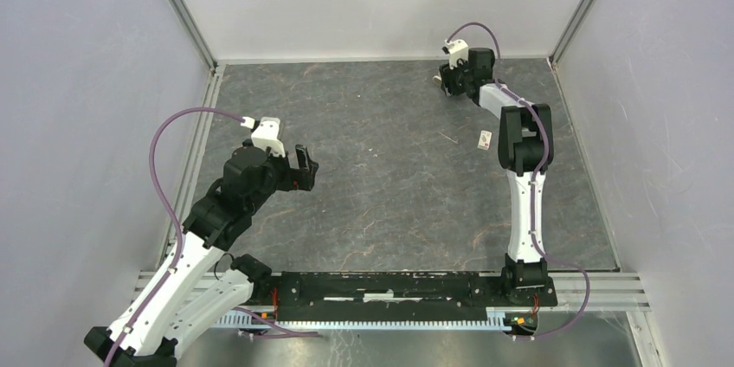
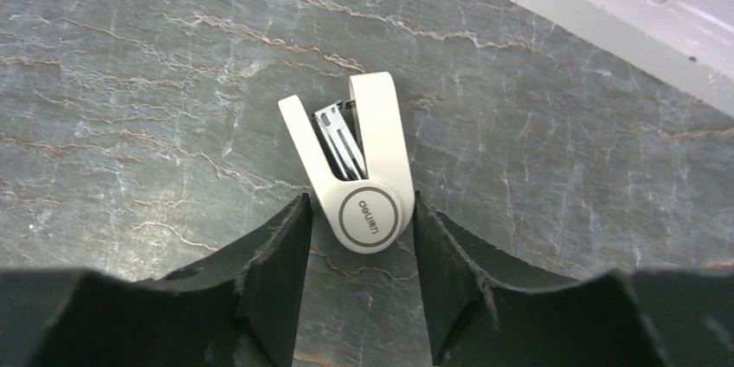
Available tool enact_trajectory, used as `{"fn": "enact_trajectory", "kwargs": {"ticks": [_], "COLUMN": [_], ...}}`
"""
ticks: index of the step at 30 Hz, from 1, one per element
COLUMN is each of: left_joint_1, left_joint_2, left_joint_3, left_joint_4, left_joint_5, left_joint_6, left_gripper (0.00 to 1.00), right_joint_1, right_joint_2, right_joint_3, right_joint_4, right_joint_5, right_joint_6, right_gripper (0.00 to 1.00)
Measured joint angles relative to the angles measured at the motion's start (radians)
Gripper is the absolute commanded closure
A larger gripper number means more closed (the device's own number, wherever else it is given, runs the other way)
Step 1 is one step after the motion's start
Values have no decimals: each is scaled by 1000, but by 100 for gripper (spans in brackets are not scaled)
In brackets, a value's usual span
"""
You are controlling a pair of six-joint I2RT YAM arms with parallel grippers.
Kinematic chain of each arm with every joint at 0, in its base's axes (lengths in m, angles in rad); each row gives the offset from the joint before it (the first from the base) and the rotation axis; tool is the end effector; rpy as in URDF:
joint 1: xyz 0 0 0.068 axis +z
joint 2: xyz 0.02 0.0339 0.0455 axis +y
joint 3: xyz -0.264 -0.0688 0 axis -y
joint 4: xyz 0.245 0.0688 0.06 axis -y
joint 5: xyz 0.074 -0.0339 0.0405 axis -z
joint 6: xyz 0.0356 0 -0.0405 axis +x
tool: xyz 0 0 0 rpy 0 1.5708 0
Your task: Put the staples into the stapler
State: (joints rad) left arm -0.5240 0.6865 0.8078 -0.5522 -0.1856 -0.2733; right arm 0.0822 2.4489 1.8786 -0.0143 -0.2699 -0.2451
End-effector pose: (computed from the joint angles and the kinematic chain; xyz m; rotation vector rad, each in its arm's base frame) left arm 0.1338 -0.0697 0.3245 0.1320 2.0044 -0.3269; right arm 0.5495 0.0548 0.1406 -0.5009 2.0784 0.1953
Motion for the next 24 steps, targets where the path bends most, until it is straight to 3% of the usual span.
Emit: {"fn": "enact_trajectory", "kwargs": {"ticks": [7, 12, 24], "left_joint_1": [0, 0, 0], "left_joint_2": [-8, -13, -9], "left_joint_3": [-1, -1, -2], "left_joint_4": [0, 0, 0], "left_joint_5": [0, 0, 4], "left_joint_6": [0, 0, 0], "left_gripper": [0, 2, 2], "right_joint_1": [28, 47, 207], "right_joint_2": [-6, -97, -746], "right_joint_3": [-31, -182, -963], "right_joint_4": [66, 119, 394], "right_joint_5": [31, 35, 43], "right_joint_6": [-14, -2, 148], "right_gripper": [65, 71, 73]}}
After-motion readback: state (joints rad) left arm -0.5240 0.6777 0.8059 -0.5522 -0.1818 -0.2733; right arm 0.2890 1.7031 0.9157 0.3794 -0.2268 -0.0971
